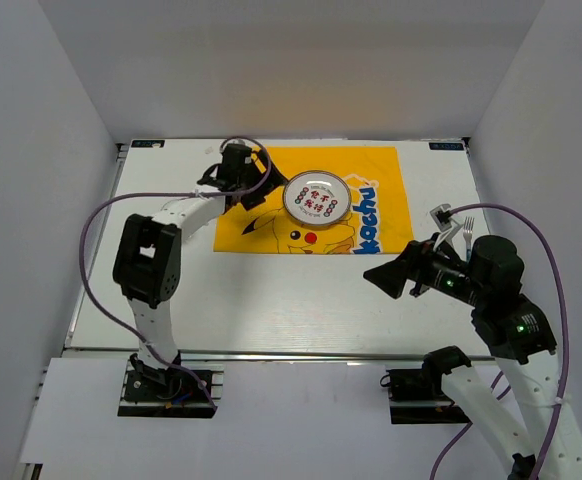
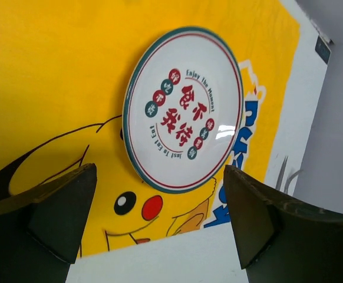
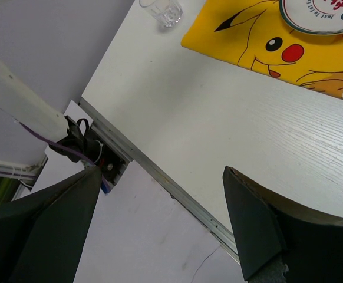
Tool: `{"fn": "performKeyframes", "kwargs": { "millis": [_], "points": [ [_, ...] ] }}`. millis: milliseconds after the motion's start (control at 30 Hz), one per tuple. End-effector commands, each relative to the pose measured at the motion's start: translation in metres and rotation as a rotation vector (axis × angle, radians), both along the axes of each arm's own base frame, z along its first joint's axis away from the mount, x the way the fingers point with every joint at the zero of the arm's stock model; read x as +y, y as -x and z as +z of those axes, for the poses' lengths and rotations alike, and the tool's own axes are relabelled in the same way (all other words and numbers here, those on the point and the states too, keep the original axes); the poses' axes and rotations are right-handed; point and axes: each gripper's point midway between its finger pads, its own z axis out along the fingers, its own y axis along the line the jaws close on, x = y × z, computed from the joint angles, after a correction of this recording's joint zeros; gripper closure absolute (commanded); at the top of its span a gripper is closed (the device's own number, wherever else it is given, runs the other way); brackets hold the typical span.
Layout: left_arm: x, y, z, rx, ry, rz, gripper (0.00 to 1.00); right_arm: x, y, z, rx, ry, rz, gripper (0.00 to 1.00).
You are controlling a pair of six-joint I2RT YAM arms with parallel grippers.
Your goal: Set the dinner table for one person
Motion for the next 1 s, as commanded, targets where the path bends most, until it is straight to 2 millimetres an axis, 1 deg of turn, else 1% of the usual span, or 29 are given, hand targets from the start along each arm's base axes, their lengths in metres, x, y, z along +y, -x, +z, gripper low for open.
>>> {"fn": "performKeyframes", "kwargs": {
  "millis": [0,33,67,100,133,167,200,233,267,300,333,367,400,433,467,500,533,567,633,667,700,733,767,800,833,867,900,933,967],
  "points": [
    [0.04,0.012,0.058,-0.016,-0.188,0.114,0.02,0.003,-0.007,0.007,-0.046,-0.013,0.008,0.11],
    [0.046,0.008,0.079,-0.035,-0.203,0.141,0.02,0.002,-0.009,0.005,-0.042,-0.009,0.0,0.11],
    [0.064,0.009,0.086,-0.023,-0.237,0.189,0.02,0.002,-0.01,0.003,-0.04,-0.005,-0.004,0.11],
    [0.072,0.021,0.085,0.028,-0.271,0.196,0.02,0.002,-0.012,-0.002,-0.032,0.0,-0.009,0.11],
    [0.086,0.023,0.093,0.039,-0.272,0.237,0.02,0.001,-0.015,-0.005,-0.024,0.004,-0.021,0.11],
    [0.101,0.032,0.093,0.069,-0.308,0.272,0.02,0.001,-0.016,-0.006,-0.025,0.006,-0.024,0.11],
    [0.124,0.037,0.107,0.052,-0.344,0.354,0.02,0.002,-0.019,-0.012,-0.017,0.01,-0.028,0.11],
    [0.133,0.045,0.112,0.057,-0.365,0.391,0.07,0.001,-0.02,-0.014,-0.014,0.014,-0.03,0.11],
    [0.152,0.058,0.109,0.103,-0.406,0.438,0.11,0.002,-0.021,-0.015,-0.012,0.016,-0.031,0.11],
    [0.177,0.066,0.119,0.103,-0.431,0.541,0.13,0.002,-0.022,-0.018,-0.005,0.02,-0.034,0.11],
    [0.192,0.074,0.121,0.123,-0.454,0.598,0.13,0.003,-0.023,-0.022,0.004,0.022,-0.03,0.11],
    [0.207,0.09,0.114,0.182,-0.496,0.641,0.14,0.003,-0.024,-0.023,0.003,0.022,-0.026,0.11],
    [0.218,0.094,0.113,0.197,-0.5,0.693,0.13,0.005,-0.023,-0.023,0.005,0.016,-0.017,0.11],
    [0.235,0.1,0.111,0.215,-0.504,0.733,0.13,0.006,-0.023,-0.025,0.015,0.014,-0.013,0.11],
    [0.243,0.107,0.099,0.254,-0.52,0.741,0.14,0.007,-0.024,-0.024,0.009,0.007,-0.009,0.11],
    [0.25,0.111,0.092,0.279,-0.52,0.76,0.13,0.008,-0.024,-0.023,0.01,0.004,-0.002,0.11],
    [0.262,0.114,0.088,0.302,-0.519,0.789,0.14,0.008,-0.024,-0.025,0.014,0.002,-0.003,0.11],
    [0.268,0.116,0.078,0.321,-0.524,0.798,0.13,0.009,-0.024,-0.025,0.013,0.001,0.001,0.11],
    [0.281,0.112,0.068,0.334,-0.506,0.816,0.14,0.01,-0.023,-0.024,0.015,-0.003,0.009,0.11],
    [0.284,0.113,0.058,0.354,-0.509,0.814,0.15,0.01,-0.023,-0.024,0.015,-0.004,0.011,0.11],
    [0.288,0.112,0.054,0.361,-0.514,0.811,0.16,0.01,-0.022,-0.023,0.014,-0.005,0.012,0.11],
    [0.289,0.11,0.05,0.369,-0.503,0.804,0.18,0.01,-0.021,-0.023,0.014,-0.006,0.015,0.11],
    [0.294,0.105,0.044,0.38,-0.499,0.805,0.2,0.01,-0.02,-0.024,0.017,-0.002,0.018,0.11],
    [0.293,0.103,0.041,0.383,-0.5,0.799,0.2,0.01,-0.02,-0.024,0.016,-0.002,0.018,0.11],
    [0.297,0.096,0.039,0.372,-0.487,0.806,0.2,0.01,-0.02,-0.025,0.016,-0.002,0.016,0.11],
    [0.3,0.095,0.03,0.392,-0.49,0.8,0.2,0.01,-0.019,-0.025,0.016,-0.003,0.019,0.11],
    [0.299,0.092,0.026,0.398,-0.489,0.79,0.2,0.01,-0.018,-0.026,0.019,-0.002,0.019,0.11],
    [0.302,0.09,0.022,0.406,-0.487,0.793,0.2,0.009,-0.018,-0.025,0.016,-0.005,0.019,0.11],
    [0.304,0.085,0.01,0.428,-0.485,0.786,0.2,0.009,-0.017,-0.025,0.02,-0.005,0.02,0.11]
  ]
}}
